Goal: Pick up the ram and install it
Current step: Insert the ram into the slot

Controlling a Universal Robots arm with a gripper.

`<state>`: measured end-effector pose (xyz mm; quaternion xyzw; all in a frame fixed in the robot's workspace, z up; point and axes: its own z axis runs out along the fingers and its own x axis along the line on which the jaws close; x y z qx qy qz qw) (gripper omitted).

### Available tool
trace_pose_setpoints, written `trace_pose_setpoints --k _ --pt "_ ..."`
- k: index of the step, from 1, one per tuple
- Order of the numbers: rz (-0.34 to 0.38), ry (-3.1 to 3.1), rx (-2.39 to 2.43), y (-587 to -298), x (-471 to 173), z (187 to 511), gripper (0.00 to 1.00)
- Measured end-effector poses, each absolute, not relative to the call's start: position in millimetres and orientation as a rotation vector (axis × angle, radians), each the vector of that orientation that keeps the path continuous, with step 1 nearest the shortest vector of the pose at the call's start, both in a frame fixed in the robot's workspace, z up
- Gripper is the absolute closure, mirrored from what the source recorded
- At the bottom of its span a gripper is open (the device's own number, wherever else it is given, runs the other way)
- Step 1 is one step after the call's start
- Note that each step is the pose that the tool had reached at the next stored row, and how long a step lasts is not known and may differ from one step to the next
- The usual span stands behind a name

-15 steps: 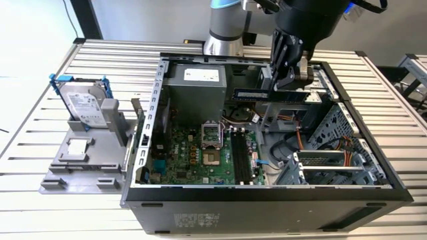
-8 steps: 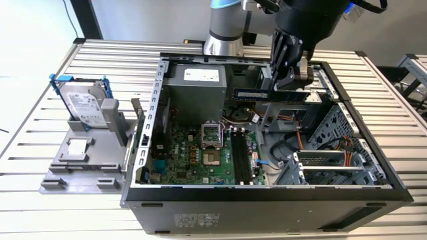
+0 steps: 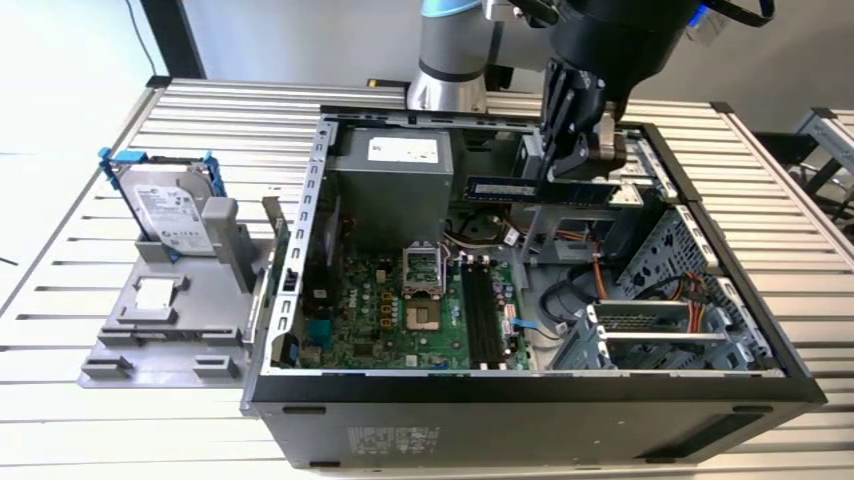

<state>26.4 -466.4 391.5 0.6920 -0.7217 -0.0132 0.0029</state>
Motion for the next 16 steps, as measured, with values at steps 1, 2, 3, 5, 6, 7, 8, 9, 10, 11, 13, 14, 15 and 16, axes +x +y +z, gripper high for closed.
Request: trace_pose_setpoints --k 1,2,3,5,6,7,8,9,10,11,13,14,15,16 --pt "-0.042 -2.273 2.16 -466.3 26.5 391.5 1.0" --pt "-0.042 -2.283 2.149 -466.3 26.5 391.5 1.0" --pt "-0.042 -2.294 2.139 -466.3 26.5 391.5 1.0" --pt "-0.042 -2.316 2.114 -466.3 26.5 391.5 1.0" --pt "-0.042 -2.327 2.103 -466.3 26.5 391.5 1.0" --pt "-0.042 -2.337 2.092 -466.3 26.5 391.5 1.0" --pt "-0.042 -2.346 2.082 -466.3 26.5 391.5 1.0" --pt "-0.042 -2.355 2.072 -466.3 26.4 391.5 1.0" --pt "-0.042 -2.365 2.061 -466.3 26.4 391.5 1.0" --pt "-0.042 -2.375 2.049 -466.3 26.5 391.5 1.0" --pt "-0.042 -2.394 2.027 -466.4 26.4 391.5 1.0" --pt "-0.042 -2.404 2.016 -466.3 26.5 391.5 1.0" --pt "-0.042 -2.414 2.005 -466.3 26.4 391.5 1.0" --pt "-0.042 -2.424 1.993 -466.3 26.5 391.6 1.0"
